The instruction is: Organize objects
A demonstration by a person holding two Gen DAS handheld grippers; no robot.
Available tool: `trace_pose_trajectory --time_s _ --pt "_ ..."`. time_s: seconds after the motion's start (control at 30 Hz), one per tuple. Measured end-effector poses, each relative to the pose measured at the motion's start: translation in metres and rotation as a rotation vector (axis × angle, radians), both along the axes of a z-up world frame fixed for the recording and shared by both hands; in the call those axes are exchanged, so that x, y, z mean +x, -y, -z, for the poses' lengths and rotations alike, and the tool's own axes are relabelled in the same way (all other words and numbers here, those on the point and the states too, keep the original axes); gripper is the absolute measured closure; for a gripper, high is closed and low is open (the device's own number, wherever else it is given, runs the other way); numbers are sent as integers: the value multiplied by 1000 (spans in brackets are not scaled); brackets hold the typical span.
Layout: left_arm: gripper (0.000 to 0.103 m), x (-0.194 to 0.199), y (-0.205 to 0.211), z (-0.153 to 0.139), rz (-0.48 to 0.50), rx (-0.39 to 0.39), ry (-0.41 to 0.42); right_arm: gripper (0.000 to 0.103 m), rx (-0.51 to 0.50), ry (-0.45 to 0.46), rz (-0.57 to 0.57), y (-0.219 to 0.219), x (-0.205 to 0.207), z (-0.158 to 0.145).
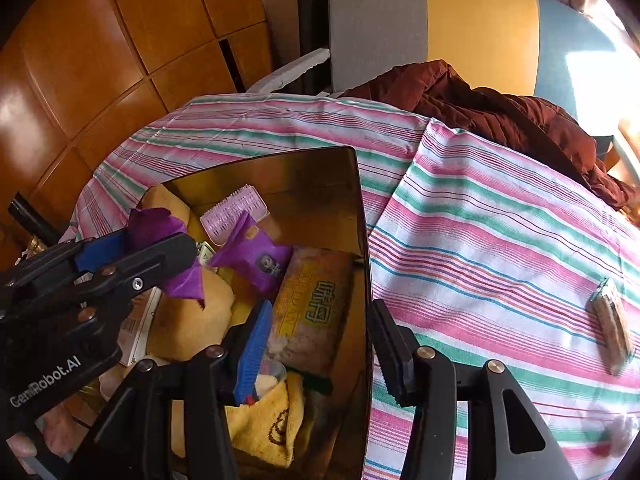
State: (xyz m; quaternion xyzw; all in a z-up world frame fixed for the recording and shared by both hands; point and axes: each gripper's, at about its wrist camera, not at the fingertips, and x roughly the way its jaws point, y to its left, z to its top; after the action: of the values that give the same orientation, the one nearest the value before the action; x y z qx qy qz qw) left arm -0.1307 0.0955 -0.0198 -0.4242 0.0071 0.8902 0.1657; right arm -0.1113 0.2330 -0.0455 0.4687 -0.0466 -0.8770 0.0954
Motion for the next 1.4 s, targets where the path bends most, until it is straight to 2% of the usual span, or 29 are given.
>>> trace_pose_trajectory --time_s 0.27,0.63,0.73,1.1,1.4 --pt "62 14 8 -5 -14 -5 -19 43 2 -10 24 1 13 -6" --pt "62 45 34 -6 -45 -30 -48 15 56 -67 52 11 44 -21" --pt "62 53 40 -5 -48 -36 -54 11 80 -80 57 14 53 -23" --pt "62 76 40 -14 -5 -40 -94 9 98 -92 102 6 83 -29" --pt "62 89 25 -20 54 -43 -106 6 110 -96 176 -22 102 -33"
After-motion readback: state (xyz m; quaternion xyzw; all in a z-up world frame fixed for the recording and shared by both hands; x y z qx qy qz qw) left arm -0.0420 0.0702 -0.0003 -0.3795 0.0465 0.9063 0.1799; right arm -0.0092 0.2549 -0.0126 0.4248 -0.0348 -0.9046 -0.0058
